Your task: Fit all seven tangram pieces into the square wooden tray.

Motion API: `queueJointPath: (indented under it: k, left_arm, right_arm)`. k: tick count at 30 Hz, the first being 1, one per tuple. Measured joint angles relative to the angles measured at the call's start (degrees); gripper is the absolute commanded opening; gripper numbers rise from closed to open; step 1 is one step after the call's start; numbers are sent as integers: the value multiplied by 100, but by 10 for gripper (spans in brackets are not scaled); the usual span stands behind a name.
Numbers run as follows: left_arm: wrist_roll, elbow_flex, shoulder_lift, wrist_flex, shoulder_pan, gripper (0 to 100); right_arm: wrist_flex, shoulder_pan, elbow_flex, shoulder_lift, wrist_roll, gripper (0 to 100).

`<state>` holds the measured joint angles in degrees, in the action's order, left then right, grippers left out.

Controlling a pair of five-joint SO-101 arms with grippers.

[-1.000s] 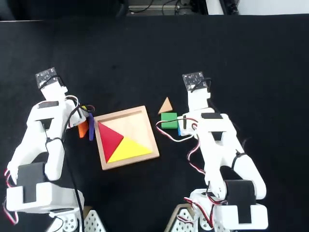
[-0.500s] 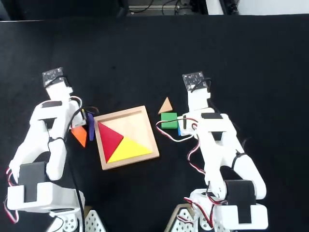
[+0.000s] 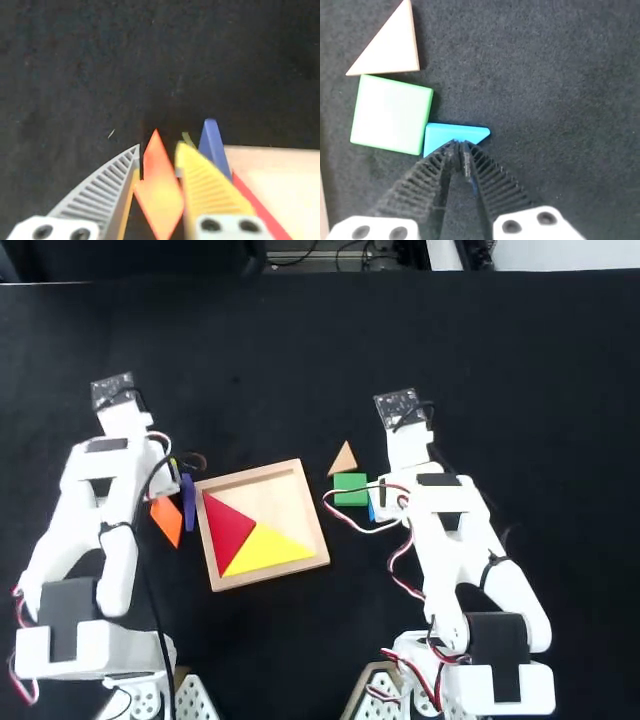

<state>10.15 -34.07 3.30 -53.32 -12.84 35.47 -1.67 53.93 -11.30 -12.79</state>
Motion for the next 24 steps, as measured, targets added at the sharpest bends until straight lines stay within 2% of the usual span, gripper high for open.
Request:
queueJointPath:
  k: [3, 7, 10, 15, 24]
  left_arm:
    - [70, 229, 510, -914, 0, 260]
    - [-26, 44, 1389, -1486, 0, 256]
    - [158, -589, 1952, -1371, -62, 256]
    - [888, -1600, 2215, -519, -387, 256]
    - [1354, -1908, 2215, -352, -343, 256]
  right_arm:
    - [0, -18, 0, 0, 0, 12]
    - [0, -18, 0, 0, 0, 12]
    - [0, -18, 0, 0, 0, 12]
    - [0, -18, 0, 0, 0, 12]
    - [0, -18, 0, 0, 0, 12]
